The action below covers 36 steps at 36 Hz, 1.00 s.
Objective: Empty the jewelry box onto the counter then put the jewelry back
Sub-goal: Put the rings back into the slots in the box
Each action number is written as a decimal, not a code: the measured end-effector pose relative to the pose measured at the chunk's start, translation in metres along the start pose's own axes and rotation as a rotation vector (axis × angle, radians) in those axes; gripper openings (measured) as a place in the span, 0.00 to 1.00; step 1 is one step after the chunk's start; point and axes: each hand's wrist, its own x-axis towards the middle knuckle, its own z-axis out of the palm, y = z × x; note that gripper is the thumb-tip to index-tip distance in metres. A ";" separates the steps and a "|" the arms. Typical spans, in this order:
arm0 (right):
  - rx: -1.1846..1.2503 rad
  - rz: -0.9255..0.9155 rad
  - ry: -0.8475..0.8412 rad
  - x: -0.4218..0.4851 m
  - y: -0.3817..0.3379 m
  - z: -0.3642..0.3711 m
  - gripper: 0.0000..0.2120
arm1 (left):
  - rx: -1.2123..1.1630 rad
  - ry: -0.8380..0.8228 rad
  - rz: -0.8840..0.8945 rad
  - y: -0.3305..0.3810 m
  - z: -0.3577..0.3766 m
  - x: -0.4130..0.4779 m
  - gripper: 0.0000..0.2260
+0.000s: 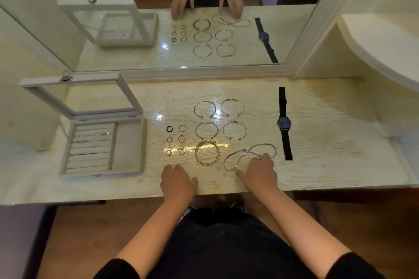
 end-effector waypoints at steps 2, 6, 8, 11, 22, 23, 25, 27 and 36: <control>-0.016 0.003 -0.004 0.001 0.002 -0.001 0.26 | 0.015 -0.016 -0.031 0.006 0.003 -0.001 0.25; -0.035 0.010 0.008 0.006 0.009 -0.005 0.27 | 0.027 -0.044 -0.084 0.013 0.007 0.000 0.30; -0.041 0.003 0.006 0.009 0.011 -0.007 0.26 | 0.027 -0.056 -0.104 0.015 0.008 0.002 0.33; -0.077 -0.011 -0.009 0.011 0.011 -0.008 0.25 | 0.046 -0.068 -0.116 0.016 0.010 0.003 0.37; -0.160 -0.015 -0.049 0.016 0.006 -0.004 0.26 | 0.308 -0.078 -0.045 0.020 0.016 0.014 0.43; -0.163 -0.012 -0.054 0.017 0.005 -0.005 0.26 | 0.323 -0.081 -0.046 0.020 0.017 0.014 0.43; -0.170 -0.009 -0.067 0.018 0.004 -0.006 0.25 | 0.352 -0.086 -0.048 0.021 0.018 0.015 0.43; -0.177 -0.007 -0.079 0.020 0.002 -0.007 0.23 | 0.382 -0.080 -0.045 0.022 0.019 0.014 0.43; -0.197 -0.012 -0.072 0.019 0.000 -0.008 0.21 | 0.359 -0.107 -0.072 0.023 0.020 0.018 0.43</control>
